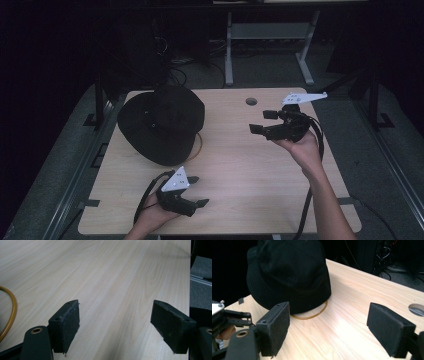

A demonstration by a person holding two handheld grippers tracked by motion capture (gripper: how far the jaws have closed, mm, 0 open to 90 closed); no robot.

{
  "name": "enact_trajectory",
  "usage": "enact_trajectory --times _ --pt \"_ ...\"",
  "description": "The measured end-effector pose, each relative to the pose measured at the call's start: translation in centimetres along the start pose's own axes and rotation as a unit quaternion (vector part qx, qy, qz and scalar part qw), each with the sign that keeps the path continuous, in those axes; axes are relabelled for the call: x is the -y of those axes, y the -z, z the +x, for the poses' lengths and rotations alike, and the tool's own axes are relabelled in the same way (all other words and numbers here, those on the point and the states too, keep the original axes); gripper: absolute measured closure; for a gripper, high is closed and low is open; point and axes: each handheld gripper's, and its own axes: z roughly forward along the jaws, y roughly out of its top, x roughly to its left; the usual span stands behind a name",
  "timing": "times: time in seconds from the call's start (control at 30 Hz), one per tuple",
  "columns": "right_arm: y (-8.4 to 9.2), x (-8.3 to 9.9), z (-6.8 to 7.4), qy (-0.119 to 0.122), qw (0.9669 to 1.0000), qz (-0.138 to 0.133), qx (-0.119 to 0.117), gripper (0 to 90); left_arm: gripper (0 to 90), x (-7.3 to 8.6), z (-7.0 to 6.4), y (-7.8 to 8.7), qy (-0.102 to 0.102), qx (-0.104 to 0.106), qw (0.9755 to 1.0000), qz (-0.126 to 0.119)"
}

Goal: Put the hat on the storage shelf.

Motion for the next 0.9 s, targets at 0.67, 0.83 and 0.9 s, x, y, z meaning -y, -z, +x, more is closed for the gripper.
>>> enact_trajectory --times 0.67,0.83,0.9 --pt "2.2 4.7 -0.4 -0.019 0.9998 0.003 0.01 17.7 22.5 0.2 -0.1 -0.1 0.009 -0.009 0.9999 0.0" --pt "2.6 6.0 -0.6 -0.027 0.9995 0.006 0.012 17.1 22.5 0.3 0.0 0.0 0.009 -0.012 0.9999 0.0" --pt "2.7 6.5 -0.6 -0.026 0.9995 0.008 0.014 17.2 22.5 0.3 0.0 0.1 0.01 -0.014 0.9998 0.0"
